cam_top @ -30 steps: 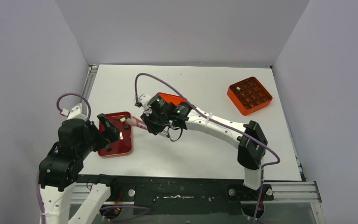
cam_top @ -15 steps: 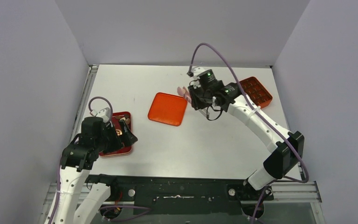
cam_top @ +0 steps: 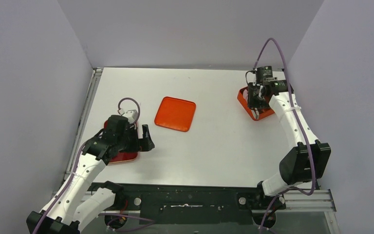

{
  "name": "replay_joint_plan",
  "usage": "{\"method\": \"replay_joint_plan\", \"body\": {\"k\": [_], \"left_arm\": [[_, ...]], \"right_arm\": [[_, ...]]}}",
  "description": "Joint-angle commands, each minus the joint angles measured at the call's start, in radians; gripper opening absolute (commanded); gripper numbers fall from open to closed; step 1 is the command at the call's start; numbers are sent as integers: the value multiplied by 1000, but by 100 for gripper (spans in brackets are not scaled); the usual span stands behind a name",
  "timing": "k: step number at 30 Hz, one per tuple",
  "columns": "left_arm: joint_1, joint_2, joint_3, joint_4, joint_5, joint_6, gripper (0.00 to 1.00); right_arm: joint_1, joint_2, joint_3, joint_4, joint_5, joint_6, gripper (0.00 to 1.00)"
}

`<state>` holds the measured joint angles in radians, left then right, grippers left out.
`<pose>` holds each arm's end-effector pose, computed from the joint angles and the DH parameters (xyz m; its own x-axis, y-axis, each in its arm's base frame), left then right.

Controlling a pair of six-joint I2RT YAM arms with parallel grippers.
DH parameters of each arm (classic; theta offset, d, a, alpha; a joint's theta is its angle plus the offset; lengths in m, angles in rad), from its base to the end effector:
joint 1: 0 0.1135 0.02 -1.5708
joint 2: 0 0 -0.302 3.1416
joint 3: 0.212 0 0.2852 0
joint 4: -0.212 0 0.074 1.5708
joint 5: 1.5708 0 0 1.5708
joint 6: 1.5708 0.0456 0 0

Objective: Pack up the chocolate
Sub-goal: Place the fake chocolate in the packing box.

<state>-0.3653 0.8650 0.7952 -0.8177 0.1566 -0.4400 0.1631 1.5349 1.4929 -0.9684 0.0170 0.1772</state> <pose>0.1671 -0.0715 0.2915 -0.8448 -0.1273 -0.5197 0.0940 0.9209 -0.3783 0.3492 0.0567 0.3623 -0.8498 0.0388 -0.5257 -0.0037 0.9968 0.0795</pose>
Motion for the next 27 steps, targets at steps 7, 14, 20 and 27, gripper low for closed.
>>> {"method": "replay_joint_plan", "body": {"k": [7, 14, 20, 27], "left_arm": [[1, -34, 30, 74, -79, 42, 97], [2, -56, 42, 18, -104, 119, 97], [0, -101, 21, 40, -95, 119, 97], [0, -118, 14, 46, -95, 121, 97]], "right_arm": [[-125, 43, 8, 24, 59, 4, 29], [-151, 92, 23, 61, 118, 7, 29], [-193, 132, 25, 86, 119, 14, 30], [-199, 150, 36, 106, 130, 5, 33]]}}
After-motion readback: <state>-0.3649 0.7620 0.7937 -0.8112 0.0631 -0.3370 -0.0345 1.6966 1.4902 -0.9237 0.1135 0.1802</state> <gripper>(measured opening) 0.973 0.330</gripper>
